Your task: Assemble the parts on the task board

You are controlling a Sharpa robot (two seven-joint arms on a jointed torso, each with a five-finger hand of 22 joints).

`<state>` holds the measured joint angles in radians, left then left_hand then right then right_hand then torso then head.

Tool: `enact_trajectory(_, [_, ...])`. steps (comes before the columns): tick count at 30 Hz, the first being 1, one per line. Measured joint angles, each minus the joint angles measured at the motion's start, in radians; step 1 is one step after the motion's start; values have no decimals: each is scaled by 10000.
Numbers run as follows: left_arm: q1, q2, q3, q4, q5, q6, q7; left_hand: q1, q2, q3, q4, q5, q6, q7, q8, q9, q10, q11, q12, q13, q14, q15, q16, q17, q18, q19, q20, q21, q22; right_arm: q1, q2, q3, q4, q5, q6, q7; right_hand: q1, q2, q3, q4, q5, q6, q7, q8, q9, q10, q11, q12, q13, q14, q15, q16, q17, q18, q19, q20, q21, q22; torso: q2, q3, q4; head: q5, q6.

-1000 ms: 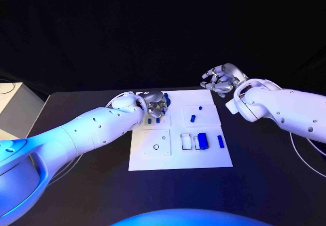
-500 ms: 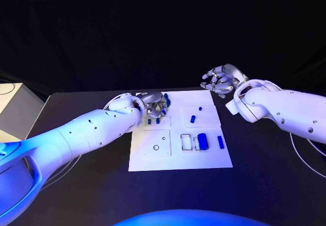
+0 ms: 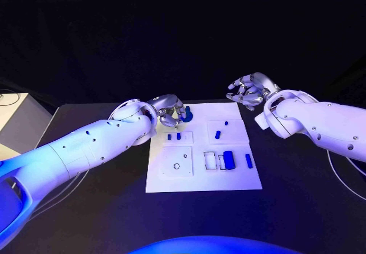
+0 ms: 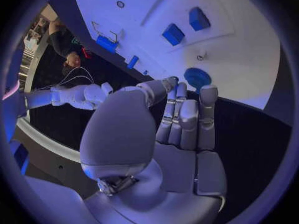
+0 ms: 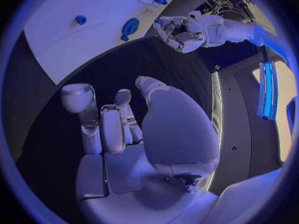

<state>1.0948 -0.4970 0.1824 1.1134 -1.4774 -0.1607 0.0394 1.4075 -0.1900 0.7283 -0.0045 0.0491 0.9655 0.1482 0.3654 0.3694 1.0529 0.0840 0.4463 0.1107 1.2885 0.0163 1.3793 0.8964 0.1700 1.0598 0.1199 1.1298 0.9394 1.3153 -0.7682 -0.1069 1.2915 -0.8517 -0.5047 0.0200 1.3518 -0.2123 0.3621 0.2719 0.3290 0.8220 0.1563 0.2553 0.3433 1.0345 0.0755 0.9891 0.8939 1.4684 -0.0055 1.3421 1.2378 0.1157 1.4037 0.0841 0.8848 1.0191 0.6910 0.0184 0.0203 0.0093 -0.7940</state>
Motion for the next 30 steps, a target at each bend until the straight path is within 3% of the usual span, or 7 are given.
enact_trajectory(8, [-43,-151,17,-80,85,248,-72,-3,-4,0,0,-21,31,32,-1,1,0,0,-50,10,0,0,0,0,0,0,0,0,9,0,-15,0,-7,3,2,0,0,0,0,0,0,-1,-1,0,0,1,1,0,0,0,0,0,-1,0,0,0,0,0,-3,0,12,12,-19])
enact_trajectory(30, [-126,-68,-20,-454,-304,559,-264,-4,-7,-1,1,-24,33,37,-54,19,34,37,-99,10,-1,0,-1,-26,1,-1,0,-1,8,0,-6,0,-8,8,2,-2,-39,-39,0,0,42,-16,-17,43,14,17,16,0,-27,0,0,0,-2,0,-1,1,0,0,15,7,-15,24,-58])
